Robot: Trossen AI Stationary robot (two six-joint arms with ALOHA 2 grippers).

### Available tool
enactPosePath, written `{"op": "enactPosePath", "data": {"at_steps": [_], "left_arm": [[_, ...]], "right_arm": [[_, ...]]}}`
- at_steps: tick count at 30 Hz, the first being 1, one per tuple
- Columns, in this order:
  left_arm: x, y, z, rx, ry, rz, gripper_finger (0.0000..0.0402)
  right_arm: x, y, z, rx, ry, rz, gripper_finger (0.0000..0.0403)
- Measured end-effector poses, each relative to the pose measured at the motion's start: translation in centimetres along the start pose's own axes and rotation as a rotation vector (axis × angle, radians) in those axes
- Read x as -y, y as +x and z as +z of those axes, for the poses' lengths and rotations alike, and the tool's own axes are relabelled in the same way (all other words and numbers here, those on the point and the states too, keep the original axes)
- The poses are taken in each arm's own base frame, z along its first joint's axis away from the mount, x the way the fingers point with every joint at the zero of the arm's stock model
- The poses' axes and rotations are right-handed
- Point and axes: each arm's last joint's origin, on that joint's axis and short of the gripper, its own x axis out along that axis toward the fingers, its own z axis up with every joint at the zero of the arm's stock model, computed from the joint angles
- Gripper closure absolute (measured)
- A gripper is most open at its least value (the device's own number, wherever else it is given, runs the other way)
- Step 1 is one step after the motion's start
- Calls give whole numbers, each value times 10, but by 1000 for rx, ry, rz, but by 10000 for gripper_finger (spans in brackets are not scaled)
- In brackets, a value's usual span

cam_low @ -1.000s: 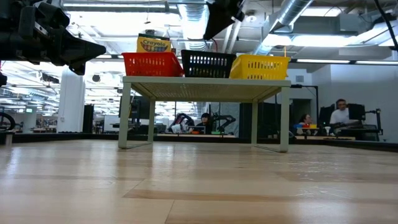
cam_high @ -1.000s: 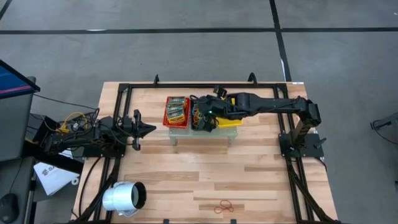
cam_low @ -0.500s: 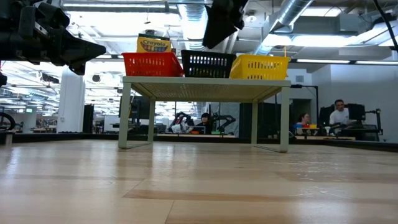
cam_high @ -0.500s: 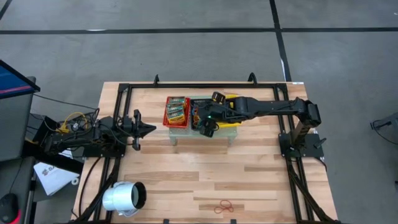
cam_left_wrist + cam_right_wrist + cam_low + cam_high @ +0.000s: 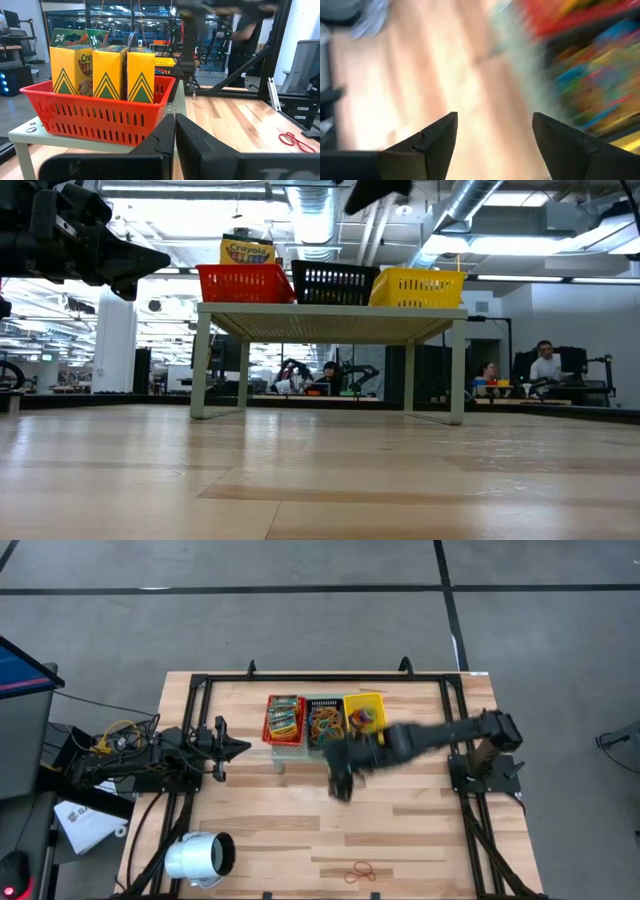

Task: Pick & Place Office Desk Supplies
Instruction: Put the red rubber band into the black bin on the shelf

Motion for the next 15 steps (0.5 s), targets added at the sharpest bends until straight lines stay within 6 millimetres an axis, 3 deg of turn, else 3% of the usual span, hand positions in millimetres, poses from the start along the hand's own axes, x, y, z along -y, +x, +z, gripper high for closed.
{"op": "enactPosePath", "data": {"at_steps": [9, 12, 15], "left_arm": [[0, 0, 0, 0, 0, 0, 394], [0, 0, 0, 0, 0, 0, 394], [0, 0, 0, 0, 0, 0, 394]], "right_arm": [[-99, 36, -115, -144, 124, 159, 149], [-121, 42, -147, -125, 150, 248, 149], [-135, 42, -168, -104, 131, 322, 150]]}}
